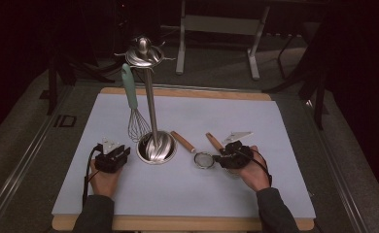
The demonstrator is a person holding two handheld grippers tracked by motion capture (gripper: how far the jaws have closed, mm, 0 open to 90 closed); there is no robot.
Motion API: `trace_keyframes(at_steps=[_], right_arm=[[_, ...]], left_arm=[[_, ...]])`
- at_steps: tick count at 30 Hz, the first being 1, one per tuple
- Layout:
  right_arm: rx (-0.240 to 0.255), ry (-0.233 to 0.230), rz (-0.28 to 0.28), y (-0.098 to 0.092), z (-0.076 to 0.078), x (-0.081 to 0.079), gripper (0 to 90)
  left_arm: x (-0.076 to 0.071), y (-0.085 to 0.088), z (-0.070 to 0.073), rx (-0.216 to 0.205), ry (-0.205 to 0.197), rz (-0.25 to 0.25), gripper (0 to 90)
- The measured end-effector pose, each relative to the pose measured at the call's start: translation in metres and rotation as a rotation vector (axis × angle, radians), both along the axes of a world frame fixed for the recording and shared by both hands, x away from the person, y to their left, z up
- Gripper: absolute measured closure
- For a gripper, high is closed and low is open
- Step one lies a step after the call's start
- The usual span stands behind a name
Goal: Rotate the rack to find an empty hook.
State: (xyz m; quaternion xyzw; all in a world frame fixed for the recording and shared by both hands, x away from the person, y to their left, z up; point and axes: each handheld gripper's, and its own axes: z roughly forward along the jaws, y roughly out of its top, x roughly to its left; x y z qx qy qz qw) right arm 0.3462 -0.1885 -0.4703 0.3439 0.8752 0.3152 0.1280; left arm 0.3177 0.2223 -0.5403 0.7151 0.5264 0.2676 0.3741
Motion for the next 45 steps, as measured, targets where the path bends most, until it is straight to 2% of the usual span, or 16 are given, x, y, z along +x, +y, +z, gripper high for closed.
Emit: trace_keyframes(at_steps=[5,11,14,15,17,21,25,30,31,32,34,38,41,45], right_arm=[[-0.012,0.007,0.007,0.018,0.001,0.014,61.4],[-0.003,0.021,0.015,0.033,-0.001,0.024,61.7],[-0.001,0.04,0.021,0.042,-0.002,0.032,67.5],[-0.013,0.061,0.029,0.049,-0.004,0.036,71.7],[-0.036,0.06,0.032,0.055,-0.006,0.041,73.6],[-0.044,0.067,0.027,0.064,-0.008,0.047,74.3],[0.007,0.098,-0.019,0.071,-0.012,0.057,71.7],[0.036,0.135,-0.027,0.073,-0.017,0.064,70.2],[0.057,0.151,-0.033,0.073,-0.019,0.067,69.9],[0.057,0.151,-0.033,0.073,-0.019,0.067,69.9],[0.082,0.179,-0.036,0.074,-0.021,0.069,69.9],[0.086,0.215,-0.042,0.075,-0.024,0.071,69.9],[0.096,0.259,-0.042,0.077,-0.026,0.073,70.6],[0.082,0.269,-0.038,0.081,-0.026,0.073,69.9]], left_arm=[[0.0,-0.001,0.0,0.004,-0.002,0.001,71.2],[0.0,-0.001,0.0,0.007,0.001,0.001,71.2],[0.0,-0.001,0.0,0.008,0.002,0.001,71.2],[0.0,-0.001,0.0,0.009,0.003,0.0,71.2],[0.0,-0.001,0.0,0.01,0.004,-0.002,71.2],[0.0,-0.001,0.0,0.01,0.002,-0.001,71.1],[0.0,-0.002,0.0,0.013,-0.001,-0.002,70.5],[0.0,-0.001,0.0,0.014,-0.002,-0.004,70.1],[0.0,-0.002,0.0,0.014,-0.003,-0.004,70.1],[0.0,-0.002,0.0,0.014,-0.003,-0.004,70.1],[-0.001,-0.002,0.0,0.014,-0.003,-0.004,70.0],[-0.001,-0.002,0.0,0.016,-0.004,-0.007,69.0],[-0.001,-0.002,0.0,0.018,-0.004,-0.006,68.7],[-0.001,-0.002,0.0,0.019,-0.004,-0.006,68.7]])
